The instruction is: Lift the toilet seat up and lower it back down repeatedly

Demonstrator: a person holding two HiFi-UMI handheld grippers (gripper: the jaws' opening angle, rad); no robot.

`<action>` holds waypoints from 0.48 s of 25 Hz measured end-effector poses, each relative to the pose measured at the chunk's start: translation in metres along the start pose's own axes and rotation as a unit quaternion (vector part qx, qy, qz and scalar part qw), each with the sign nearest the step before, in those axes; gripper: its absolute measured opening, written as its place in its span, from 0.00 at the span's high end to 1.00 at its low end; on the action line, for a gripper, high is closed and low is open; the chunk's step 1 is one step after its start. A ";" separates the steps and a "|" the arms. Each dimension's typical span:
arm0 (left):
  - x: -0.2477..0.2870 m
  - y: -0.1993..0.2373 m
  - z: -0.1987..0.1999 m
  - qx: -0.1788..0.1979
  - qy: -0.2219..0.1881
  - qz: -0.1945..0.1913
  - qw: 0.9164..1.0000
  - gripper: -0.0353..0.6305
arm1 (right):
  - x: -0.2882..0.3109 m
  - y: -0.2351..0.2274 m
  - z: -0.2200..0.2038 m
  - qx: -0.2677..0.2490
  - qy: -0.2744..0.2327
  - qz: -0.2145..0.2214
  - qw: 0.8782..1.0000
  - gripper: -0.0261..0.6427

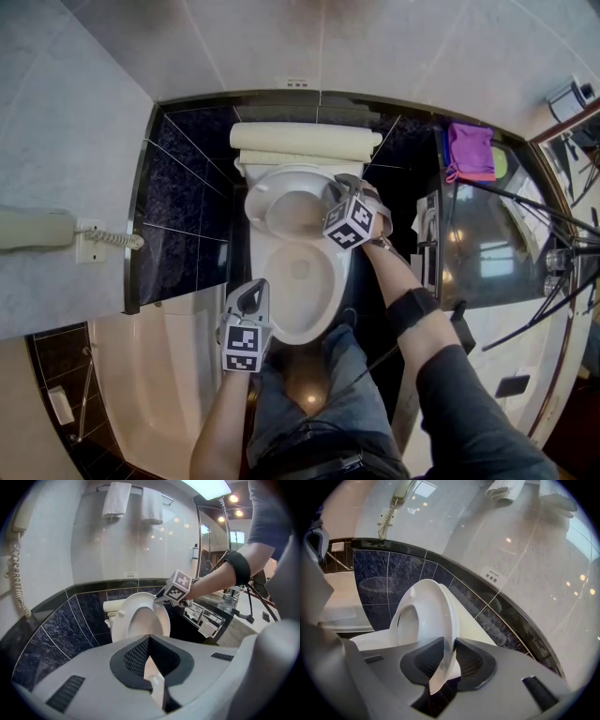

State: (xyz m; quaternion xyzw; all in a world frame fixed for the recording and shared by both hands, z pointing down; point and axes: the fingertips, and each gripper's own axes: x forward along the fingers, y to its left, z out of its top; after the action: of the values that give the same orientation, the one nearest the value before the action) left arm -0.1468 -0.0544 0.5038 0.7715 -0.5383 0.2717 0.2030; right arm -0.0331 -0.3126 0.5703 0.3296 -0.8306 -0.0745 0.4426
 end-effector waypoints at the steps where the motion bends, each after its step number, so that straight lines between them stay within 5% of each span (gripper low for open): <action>1: 0.000 -0.001 -0.002 -0.001 0.002 -0.001 1.000 0.95 | -0.001 0.000 0.000 -0.002 0.000 -0.001 1.000 0.81; 12: 0.004 -0.021 -0.036 -0.022 0.033 -0.019 0.999 0.95 | -0.044 0.038 -0.004 -0.047 -0.004 0.002 0.999 0.81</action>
State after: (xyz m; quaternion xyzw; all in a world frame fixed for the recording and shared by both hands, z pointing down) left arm -0.1330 -0.0287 0.5337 0.7671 -0.5228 0.2813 0.2431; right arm -0.0313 -0.2560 0.5580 0.3063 -0.8286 -0.1143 0.4546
